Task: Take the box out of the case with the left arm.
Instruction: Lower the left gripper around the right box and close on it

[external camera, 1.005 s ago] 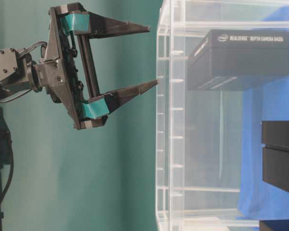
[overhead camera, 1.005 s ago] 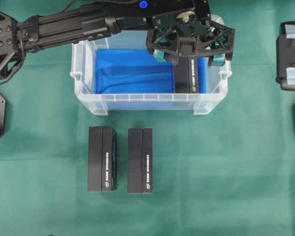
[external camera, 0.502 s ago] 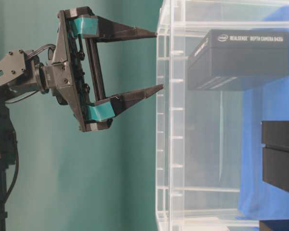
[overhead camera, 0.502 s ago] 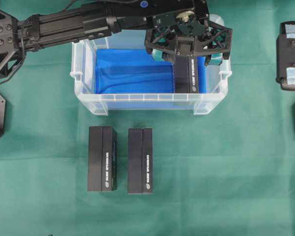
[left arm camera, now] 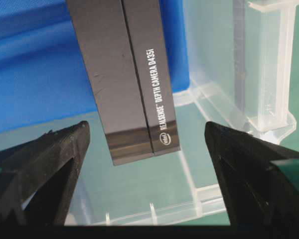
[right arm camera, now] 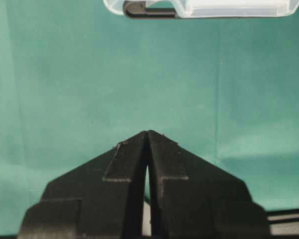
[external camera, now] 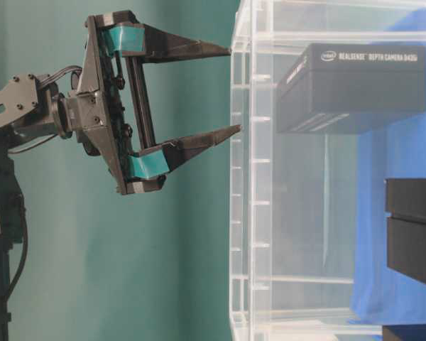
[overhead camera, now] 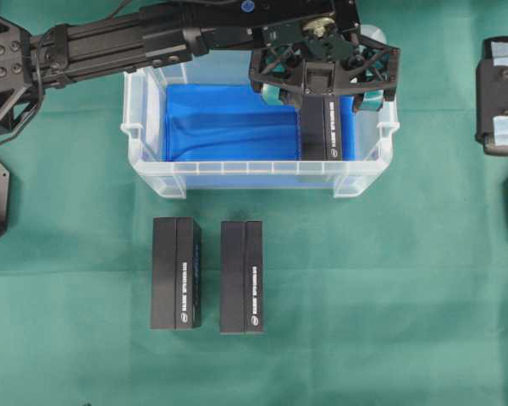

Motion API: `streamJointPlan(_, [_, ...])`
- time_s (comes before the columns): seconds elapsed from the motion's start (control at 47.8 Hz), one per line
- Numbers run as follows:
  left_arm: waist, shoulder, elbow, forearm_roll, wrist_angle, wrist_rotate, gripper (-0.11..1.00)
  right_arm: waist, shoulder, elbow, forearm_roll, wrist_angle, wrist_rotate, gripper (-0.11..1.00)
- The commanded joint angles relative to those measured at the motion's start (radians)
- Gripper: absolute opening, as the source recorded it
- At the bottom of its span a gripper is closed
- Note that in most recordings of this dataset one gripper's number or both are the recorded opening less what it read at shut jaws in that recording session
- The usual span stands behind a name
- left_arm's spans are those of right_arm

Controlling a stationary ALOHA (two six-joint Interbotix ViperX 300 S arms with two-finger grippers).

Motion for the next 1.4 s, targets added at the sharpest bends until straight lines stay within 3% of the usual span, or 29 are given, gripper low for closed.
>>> streamJointPlan(0.0, [0.003, -0.026, -0.014, 0.003, -0.003, -0.002, 0.94, 0.000, -0.002, -0.009, 0.000, -0.003, 0.003, 0.03])
streamJointPlan(1.382, [0.002, -0.026, -0.015, -0.003, 0.014, -0.002, 0.94, -0.002, -0.002, -0.009, 0.000, -0.005, 0.003, 0.03])
